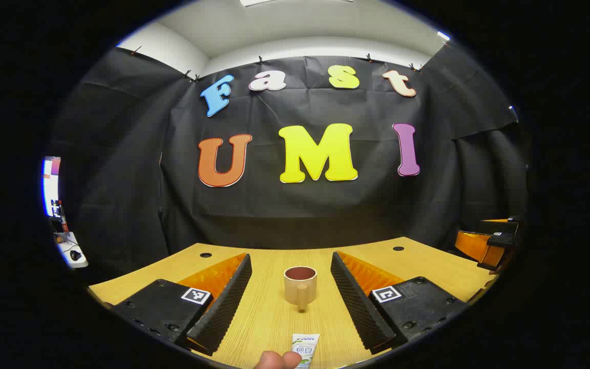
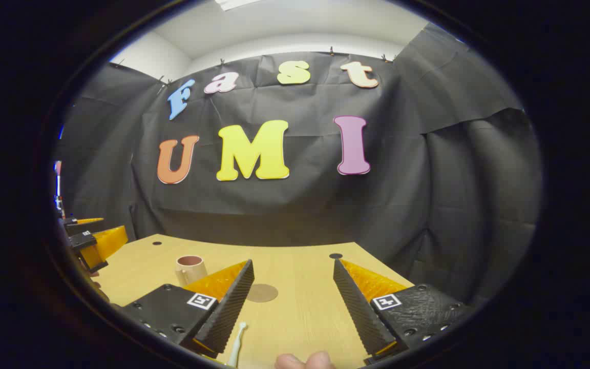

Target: Put the toothbrush and toothpaste on the desktop into the cup, then pick up the cup and place it on the coaster on the desktop.

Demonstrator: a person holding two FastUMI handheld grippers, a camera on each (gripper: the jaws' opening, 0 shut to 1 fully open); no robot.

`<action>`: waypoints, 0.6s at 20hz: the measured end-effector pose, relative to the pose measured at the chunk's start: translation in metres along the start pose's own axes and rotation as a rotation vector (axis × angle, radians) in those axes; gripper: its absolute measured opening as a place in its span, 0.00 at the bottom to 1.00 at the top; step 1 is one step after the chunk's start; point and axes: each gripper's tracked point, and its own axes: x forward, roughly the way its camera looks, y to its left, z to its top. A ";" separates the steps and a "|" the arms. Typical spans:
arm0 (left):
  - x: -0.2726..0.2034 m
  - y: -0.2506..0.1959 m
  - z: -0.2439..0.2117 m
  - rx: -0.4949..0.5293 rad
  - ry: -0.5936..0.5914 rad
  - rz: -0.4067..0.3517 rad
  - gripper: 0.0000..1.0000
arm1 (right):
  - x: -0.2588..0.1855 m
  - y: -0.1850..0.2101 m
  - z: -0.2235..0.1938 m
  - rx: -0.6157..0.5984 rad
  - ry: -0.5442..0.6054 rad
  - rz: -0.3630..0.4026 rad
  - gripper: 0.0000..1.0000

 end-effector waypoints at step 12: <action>-0.001 0.000 0.001 -0.003 -0.003 -0.003 0.98 | -0.002 0.001 0.003 -0.008 -0.009 0.002 0.94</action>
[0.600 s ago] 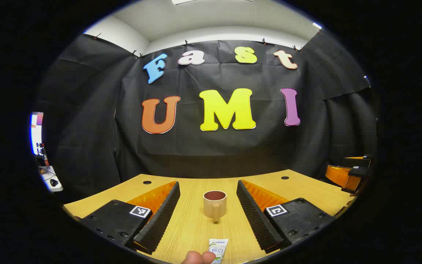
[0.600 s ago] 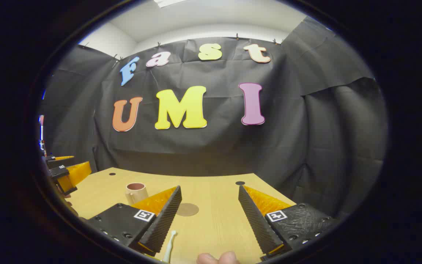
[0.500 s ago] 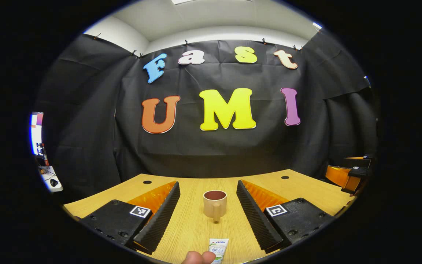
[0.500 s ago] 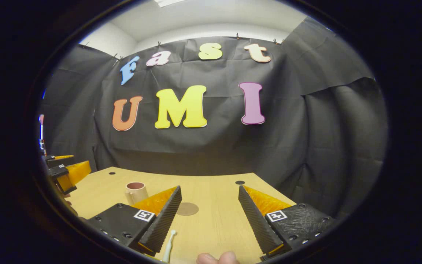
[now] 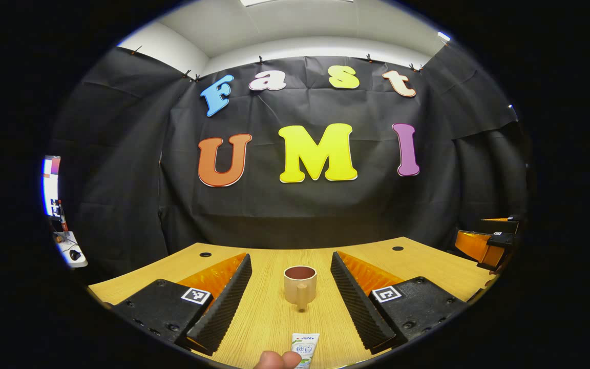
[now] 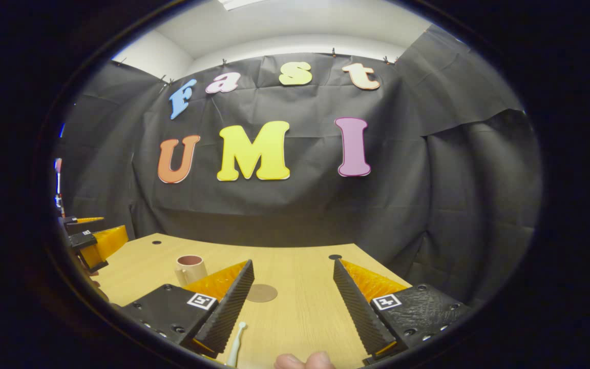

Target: Put the toothbrush and toothpaste on the desktop into the cup, then pick up the cup and place it on the coaster on the desktop.

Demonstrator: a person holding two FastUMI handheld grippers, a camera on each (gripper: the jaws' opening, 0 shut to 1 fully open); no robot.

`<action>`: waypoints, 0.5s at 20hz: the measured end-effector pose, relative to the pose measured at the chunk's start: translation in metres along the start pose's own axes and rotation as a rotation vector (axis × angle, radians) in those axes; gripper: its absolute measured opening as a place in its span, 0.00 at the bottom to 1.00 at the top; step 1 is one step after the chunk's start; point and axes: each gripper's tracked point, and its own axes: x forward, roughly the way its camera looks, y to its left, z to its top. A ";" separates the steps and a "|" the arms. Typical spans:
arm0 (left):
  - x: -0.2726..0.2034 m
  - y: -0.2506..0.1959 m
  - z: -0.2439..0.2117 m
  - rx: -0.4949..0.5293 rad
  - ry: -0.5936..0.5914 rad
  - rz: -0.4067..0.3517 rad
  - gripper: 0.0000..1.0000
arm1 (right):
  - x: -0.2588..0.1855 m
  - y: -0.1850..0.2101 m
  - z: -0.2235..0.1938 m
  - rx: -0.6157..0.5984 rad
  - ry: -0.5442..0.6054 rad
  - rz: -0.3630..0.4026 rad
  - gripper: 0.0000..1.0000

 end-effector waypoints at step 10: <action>-0.002 0.002 -0.003 0.003 0.007 0.004 0.98 | -0.001 0.001 -0.002 -0.001 0.007 0.004 0.96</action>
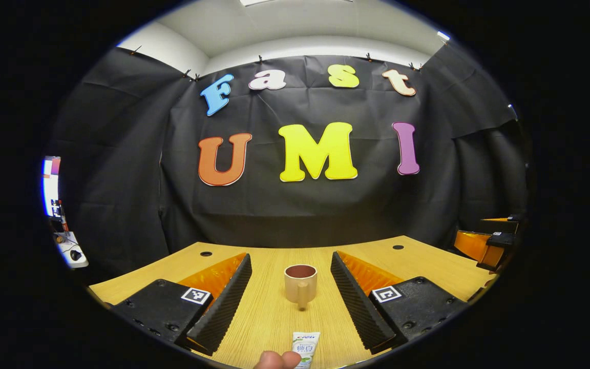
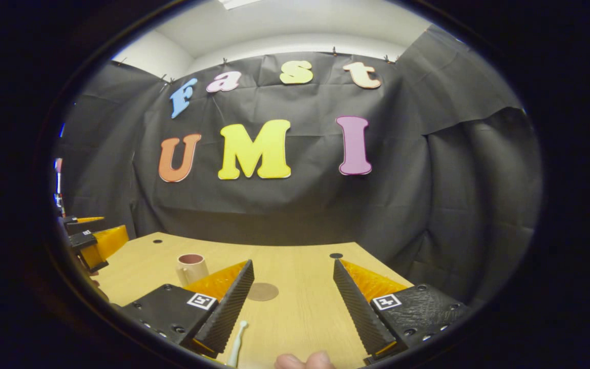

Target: Put the toothbrush and toothpaste on the desktop into the cup, then pick up the cup and place it on the coaster on the desktop.

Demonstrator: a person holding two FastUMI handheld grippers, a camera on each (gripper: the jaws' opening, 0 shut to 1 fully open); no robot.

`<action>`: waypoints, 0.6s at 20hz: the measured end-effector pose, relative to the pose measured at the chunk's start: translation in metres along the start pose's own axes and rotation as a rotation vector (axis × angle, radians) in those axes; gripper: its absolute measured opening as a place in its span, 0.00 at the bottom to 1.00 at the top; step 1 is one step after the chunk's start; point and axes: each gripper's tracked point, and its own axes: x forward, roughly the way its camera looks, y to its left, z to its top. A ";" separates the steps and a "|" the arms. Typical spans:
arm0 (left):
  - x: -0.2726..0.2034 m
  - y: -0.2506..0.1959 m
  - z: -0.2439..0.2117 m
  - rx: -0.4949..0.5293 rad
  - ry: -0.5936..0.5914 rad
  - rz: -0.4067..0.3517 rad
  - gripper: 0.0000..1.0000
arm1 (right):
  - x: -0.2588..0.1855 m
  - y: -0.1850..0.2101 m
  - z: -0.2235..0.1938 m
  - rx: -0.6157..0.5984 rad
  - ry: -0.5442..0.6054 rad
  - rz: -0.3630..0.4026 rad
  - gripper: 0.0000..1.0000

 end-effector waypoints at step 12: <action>-0.004 0.001 -0.001 0.000 0.004 0.001 0.98 | -0.002 0.002 0.000 -0.002 -0.001 0.005 0.94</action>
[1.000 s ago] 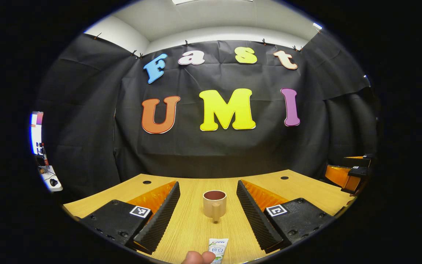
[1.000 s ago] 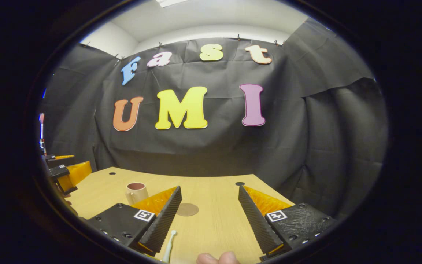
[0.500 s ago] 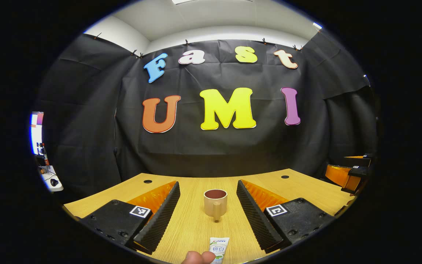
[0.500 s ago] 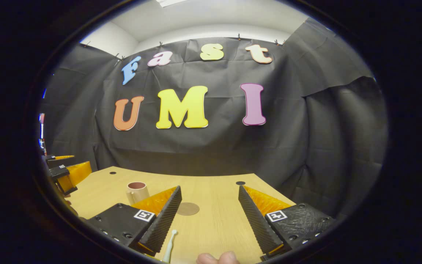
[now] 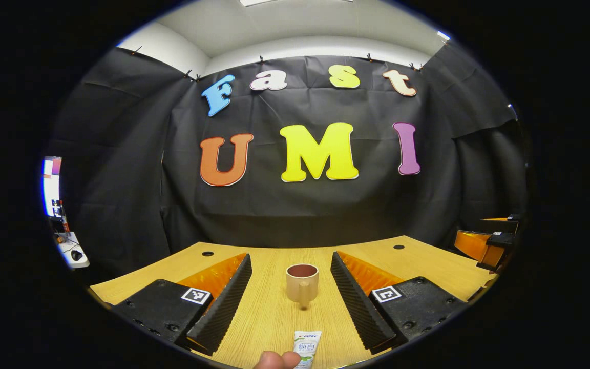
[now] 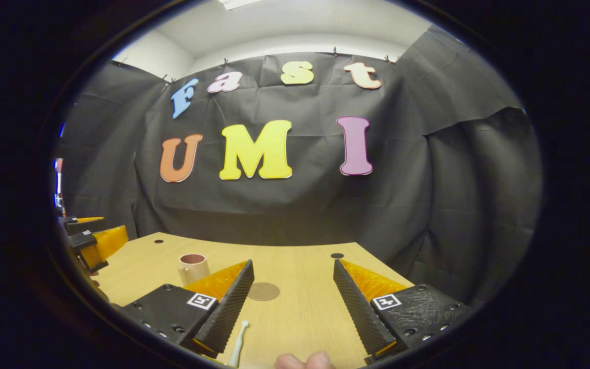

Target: Put the toothbrush and toothpaste on the desktop into the cup, then pick up the cup and place it on the coaster on the desktop.

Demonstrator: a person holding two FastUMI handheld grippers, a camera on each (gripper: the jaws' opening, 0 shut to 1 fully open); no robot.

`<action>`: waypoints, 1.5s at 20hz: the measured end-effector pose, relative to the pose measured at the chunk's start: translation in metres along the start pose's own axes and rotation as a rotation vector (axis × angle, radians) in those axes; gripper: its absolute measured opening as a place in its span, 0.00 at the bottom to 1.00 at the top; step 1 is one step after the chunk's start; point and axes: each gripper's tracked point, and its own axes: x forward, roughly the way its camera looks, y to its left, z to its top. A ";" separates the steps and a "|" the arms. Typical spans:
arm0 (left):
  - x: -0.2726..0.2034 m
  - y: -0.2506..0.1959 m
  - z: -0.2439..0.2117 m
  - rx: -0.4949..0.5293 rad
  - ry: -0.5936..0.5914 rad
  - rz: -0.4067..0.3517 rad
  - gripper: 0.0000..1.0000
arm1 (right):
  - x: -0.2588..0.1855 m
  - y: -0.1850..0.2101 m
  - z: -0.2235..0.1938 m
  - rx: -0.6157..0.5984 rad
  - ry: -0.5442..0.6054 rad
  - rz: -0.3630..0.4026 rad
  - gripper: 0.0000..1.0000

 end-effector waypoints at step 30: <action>-0.041 -0.012 -0.119 0.042 0.392 -0.118 0.99 | -0.013 -0.007 -0.052 -0.009 0.085 0.024 0.96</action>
